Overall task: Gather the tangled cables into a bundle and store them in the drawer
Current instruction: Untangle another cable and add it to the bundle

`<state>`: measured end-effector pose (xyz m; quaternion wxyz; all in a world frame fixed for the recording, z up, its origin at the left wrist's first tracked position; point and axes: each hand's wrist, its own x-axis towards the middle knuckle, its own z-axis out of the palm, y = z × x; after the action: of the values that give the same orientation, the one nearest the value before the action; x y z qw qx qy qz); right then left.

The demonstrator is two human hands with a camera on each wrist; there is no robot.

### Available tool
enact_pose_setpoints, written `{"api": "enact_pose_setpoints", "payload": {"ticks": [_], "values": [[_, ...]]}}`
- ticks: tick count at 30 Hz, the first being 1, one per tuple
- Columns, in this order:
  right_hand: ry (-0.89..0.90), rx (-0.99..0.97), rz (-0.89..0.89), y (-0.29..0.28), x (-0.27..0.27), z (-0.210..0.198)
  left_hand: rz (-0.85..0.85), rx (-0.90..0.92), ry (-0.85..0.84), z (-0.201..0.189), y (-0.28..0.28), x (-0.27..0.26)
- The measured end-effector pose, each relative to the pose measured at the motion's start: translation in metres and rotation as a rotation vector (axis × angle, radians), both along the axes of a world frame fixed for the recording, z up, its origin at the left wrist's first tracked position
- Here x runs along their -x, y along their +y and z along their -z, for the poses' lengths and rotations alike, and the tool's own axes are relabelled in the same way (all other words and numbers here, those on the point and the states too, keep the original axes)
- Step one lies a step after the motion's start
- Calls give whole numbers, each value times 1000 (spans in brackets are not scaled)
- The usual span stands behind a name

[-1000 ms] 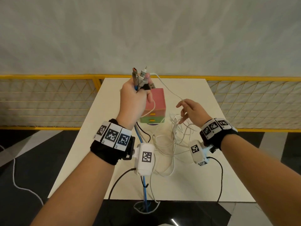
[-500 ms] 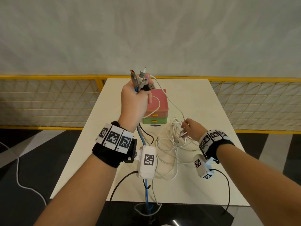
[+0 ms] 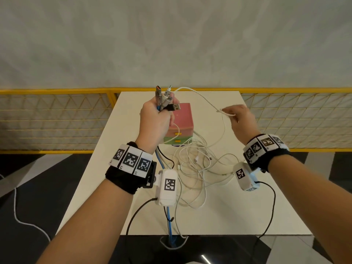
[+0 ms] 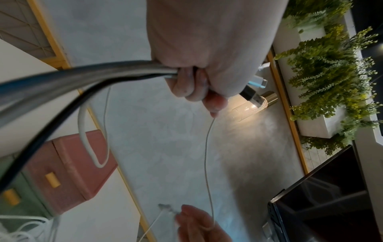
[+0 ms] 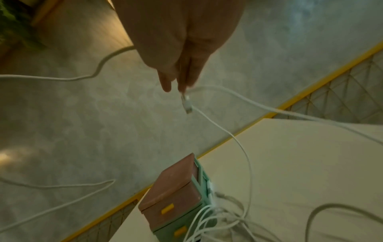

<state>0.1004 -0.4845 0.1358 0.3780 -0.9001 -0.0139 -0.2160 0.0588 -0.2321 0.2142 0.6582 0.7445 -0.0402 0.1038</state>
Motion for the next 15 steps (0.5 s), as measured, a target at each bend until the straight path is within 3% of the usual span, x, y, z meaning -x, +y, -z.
{"api": "enact_pose_setpoints", "payload": {"ticks": [4,8,11,15], "values": [[411,-197,-38,-1,7,8,-16,33,-30,-2,-1,3],[580,106,-76,-4,15,32,-17,32,-46,-5,1,8],[455,266,18,-8,17,43,-12,5,-34,-5,5,9],[159,179,62,-13,20,34,11,-36,-14,-7,8,13]]}}
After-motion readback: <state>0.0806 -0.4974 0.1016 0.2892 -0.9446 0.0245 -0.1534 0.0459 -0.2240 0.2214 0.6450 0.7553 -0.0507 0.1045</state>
